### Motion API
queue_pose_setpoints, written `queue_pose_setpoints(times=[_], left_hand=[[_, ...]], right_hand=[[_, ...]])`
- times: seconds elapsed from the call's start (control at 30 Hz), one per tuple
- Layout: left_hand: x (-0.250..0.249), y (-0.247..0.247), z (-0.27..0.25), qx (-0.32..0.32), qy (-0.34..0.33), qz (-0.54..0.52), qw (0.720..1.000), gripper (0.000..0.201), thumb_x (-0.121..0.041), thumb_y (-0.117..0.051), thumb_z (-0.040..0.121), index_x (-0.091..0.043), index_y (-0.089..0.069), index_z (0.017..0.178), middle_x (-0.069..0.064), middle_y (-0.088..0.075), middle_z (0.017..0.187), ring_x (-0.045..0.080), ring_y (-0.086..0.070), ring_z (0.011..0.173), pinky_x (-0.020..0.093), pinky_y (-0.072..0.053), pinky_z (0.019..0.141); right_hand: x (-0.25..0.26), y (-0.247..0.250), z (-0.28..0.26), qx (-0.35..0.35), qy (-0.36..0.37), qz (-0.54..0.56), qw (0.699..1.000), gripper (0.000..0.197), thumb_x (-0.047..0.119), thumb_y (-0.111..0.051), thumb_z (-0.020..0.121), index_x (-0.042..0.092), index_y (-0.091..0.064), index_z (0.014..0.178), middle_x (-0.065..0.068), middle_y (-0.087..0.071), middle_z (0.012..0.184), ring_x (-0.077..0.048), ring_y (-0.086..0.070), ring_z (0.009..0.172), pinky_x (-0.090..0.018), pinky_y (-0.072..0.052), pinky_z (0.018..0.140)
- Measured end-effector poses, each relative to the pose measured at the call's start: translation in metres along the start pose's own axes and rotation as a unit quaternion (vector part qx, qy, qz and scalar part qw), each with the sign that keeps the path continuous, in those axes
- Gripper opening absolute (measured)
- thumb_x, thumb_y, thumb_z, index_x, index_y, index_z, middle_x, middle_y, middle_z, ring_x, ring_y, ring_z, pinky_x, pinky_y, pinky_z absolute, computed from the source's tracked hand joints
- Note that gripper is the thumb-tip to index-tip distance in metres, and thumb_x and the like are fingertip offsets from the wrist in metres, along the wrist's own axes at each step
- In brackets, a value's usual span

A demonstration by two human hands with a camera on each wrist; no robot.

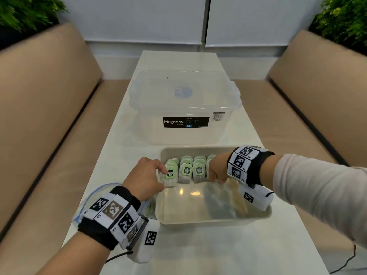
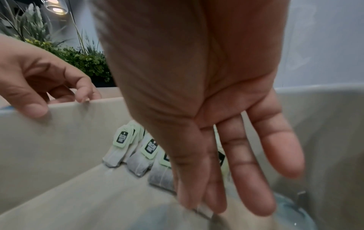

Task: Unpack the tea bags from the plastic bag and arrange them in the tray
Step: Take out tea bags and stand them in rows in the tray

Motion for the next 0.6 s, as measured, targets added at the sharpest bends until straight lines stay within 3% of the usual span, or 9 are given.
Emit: queue_pose_setpoints(times=[0.13, 0.23, 0.3, 0.43, 0.53, 0.6], left_hand=[[-0.001, 0.001, -0.001, -0.003, -0.013, -0.007, 1.0, 0.03, -0.01, -0.073, 0.073, -0.028, -0.058, 0.092, 0.001, -0.042, 0.115, 0.015, -0.052, 0.077, 0.02, -0.038, 0.074], [0.005, 0.013, -0.003, -0.023, -0.02, -0.032, 0.999, 0.023, -0.014, -0.071, 0.076, -0.028, -0.058, 0.089, -0.001, -0.043, 0.11, 0.015, -0.052, 0.08, 0.019, -0.037, 0.077], [0.012, 0.031, -0.007, -0.054, -0.025, -0.036, 0.998, 0.019, -0.014, -0.069, 0.079, -0.029, -0.057, 0.082, -0.004, -0.049, 0.105, 0.012, -0.05, 0.074, 0.021, -0.035, 0.075], [0.039, 0.069, -0.022, -0.084, -0.021, -0.023, 0.996, 0.029, -0.007, -0.067, 0.075, -0.031, -0.056, 0.062, -0.006, -0.058, 0.082, 0.015, -0.056, 0.064, 0.028, -0.043, 0.065], [0.055, 0.082, -0.039, -0.082, -0.02, 0.009, 0.996, 0.031, -0.002, -0.064, 0.071, -0.029, -0.058, 0.058, -0.002, -0.063, 0.095, 0.024, -0.064, 0.082, 0.035, -0.051, 0.078], [0.067, 0.081, -0.054, -0.088, -0.024, 0.026, 0.995, 0.033, 0.001, -0.063, 0.071, -0.028, -0.059, 0.056, -0.002, -0.063, 0.099, 0.02, -0.062, 0.095, 0.029, -0.046, 0.084]], right_hand=[[-0.001, -0.001, 0.003, -0.031, 0.0, -0.025, 0.999, 0.033, 0.018, -0.061, 0.088, 0.016, -0.063, 0.12, -0.004, -0.067, 0.114, -0.012, -0.055, 0.074, -0.023, -0.049, 0.07], [0.007, 0.0, -0.003, 0.026, 0.012, -0.105, 0.994, 0.043, 0.021, -0.054, 0.094, 0.015, -0.05, 0.136, -0.003, -0.056, 0.131, -0.019, -0.056, 0.11, -0.027, -0.042, 0.095], [0.011, 0.01, -0.013, 0.016, 0.002, -0.086, 0.996, 0.046, 0.023, -0.056, 0.094, 0.017, -0.047, 0.138, -0.002, -0.053, 0.135, -0.021, -0.05, 0.122, -0.026, -0.039, 0.097], [0.019, 0.046, -0.037, -0.138, -0.007, 0.03, 0.99, 0.03, 0.03, -0.065, 0.087, 0.023, -0.064, 0.116, 0.005, -0.064, 0.112, -0.016, -0.058, 0.099, -0.025, -0.043, 0.08], [0.042, 0.069, -0.055, -0.236, 0.018, 0.107, 0.966, 0.017, 0.032, -0.064, 0.086, 0.025, -0.068, 0.101, 0.012, -0.06, 0.086, -0.012, -0.055, 0.084, -0.025, -0.042, 0.073], [0.07, 0.08, -0.068, -0.282, 0.049, 0.159, 0.945, 0.012, 0.031, -0.065, 0.085, 0.025, -0.069, 0.095, 0.017, -0.055, 0.073, -0.011, -0.058, 0.081, -0.025, -0.042, 0.07]])
Point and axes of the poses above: each hand's wrist, its own z-axis towards the middle knuckle, its own y-axis out of the back of the hand, x = y × z, the point moved 4 cm from there along z, towards the middle knuckle
